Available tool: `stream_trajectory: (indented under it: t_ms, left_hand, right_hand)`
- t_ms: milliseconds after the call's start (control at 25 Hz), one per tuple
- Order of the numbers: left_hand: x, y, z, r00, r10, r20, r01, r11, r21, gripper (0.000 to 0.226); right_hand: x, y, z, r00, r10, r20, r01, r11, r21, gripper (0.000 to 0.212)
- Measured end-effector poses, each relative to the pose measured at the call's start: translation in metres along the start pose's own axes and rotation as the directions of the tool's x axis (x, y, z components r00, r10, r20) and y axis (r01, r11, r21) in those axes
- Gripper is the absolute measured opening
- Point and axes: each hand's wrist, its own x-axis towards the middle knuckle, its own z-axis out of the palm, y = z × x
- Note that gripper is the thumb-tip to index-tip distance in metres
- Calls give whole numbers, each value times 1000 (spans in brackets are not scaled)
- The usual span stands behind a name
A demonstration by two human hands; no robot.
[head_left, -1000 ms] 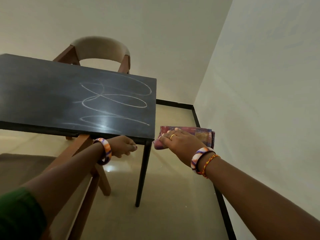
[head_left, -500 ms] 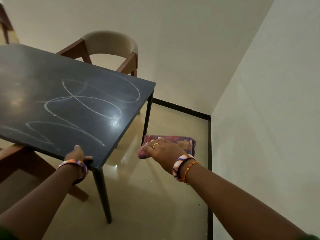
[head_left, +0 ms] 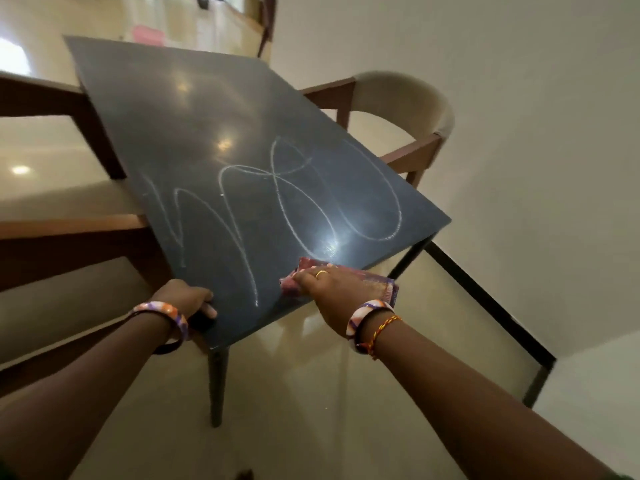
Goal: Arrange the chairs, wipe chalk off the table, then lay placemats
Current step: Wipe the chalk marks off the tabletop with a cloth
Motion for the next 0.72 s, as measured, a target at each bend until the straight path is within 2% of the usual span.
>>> stream_trajectory:
  t_ms: [80,200,280,320,400,440,480,520,640,720]
  left_hand:
    - [-5,3,1,1000,-7,-23,6,1000,-11,22]
    - [-11,0,10,989,40,-144,-22,992,124,32]
    - [-19,-8,19,972,96,-216,-51,978,204,36]
    - [-24,-12,24,957,141,-253,-76,965,251,37]
    - [-33,-17,32,903,256,-345,-90,898,431,35]
    - [-37,-17,34,871,322,-371,-80,838,540,31]
    - [-39,-16,36,851,376,-366,-73,776,627,27]
    - [-40,-13,37,861,391,-325,-71,726,684,30]
    - [-44,-1,50,969,219,-112,-39,588,808,84]
    - [-46,3,61,978,188,-88,-7,455,891,98]
  right_hand:
    - [29,7,-2,998,-68,-12,68,998,5,47]
    - [66,3,9,991,-129,-19,130,984,121,48]
    - [81,-11,21,980,-162,115,124,951,284,42]
    - [83,-17,28,955,-178,238,102,949,298,43]
    - [83,-19,42,879,-204,432,129,972,196,61]
    - [82,-14,47,866,-225,447,173,973,154,65]
    - [82,-5,50,866,-240,438,204,970,129,66]
    - [82,8,53,871,-239,428,213,971,109,66]
    - [79,65,53,908,-122,402,100,992,76,65]
    - [75,113,49,925,32,379,-54,997,48,64]
